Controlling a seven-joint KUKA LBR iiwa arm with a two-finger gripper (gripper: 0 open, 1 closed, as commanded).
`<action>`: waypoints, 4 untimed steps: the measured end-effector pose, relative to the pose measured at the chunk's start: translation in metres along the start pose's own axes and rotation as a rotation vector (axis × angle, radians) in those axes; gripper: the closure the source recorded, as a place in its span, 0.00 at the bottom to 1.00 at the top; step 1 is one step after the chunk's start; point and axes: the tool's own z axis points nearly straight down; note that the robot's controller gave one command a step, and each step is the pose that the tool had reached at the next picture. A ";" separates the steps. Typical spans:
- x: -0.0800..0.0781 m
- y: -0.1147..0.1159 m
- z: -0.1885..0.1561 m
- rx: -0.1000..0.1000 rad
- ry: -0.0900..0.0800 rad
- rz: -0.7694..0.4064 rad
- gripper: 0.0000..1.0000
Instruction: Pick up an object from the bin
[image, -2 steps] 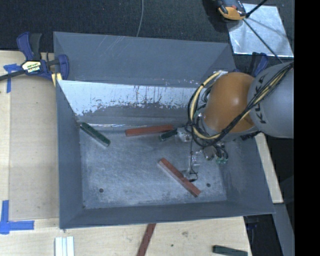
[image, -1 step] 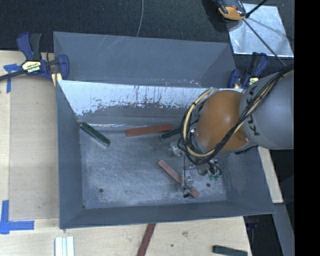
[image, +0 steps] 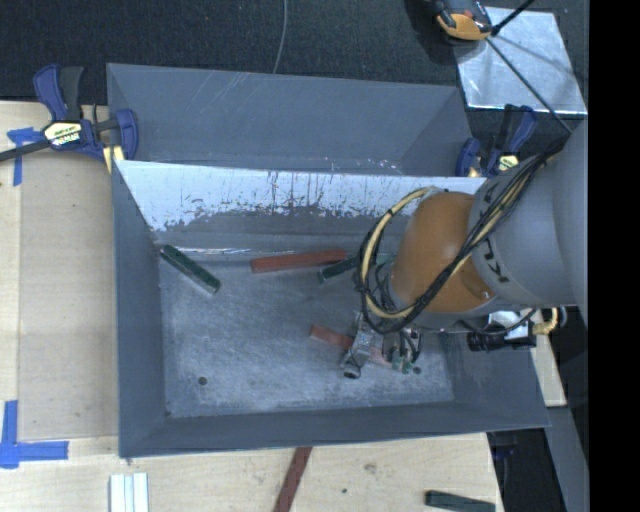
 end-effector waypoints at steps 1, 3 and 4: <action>0.000 0.000 0.000 0.000 0.000 -0.001 1.00; -0.013 0.011 -0.153 0.001 -0.001 0.030 1.00; 0.013 0.007 -0.078 0.001 0.001 0.107 0.00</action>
Offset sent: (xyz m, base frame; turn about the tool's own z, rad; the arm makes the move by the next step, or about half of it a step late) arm 0.0147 0.0066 0.1525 0.0334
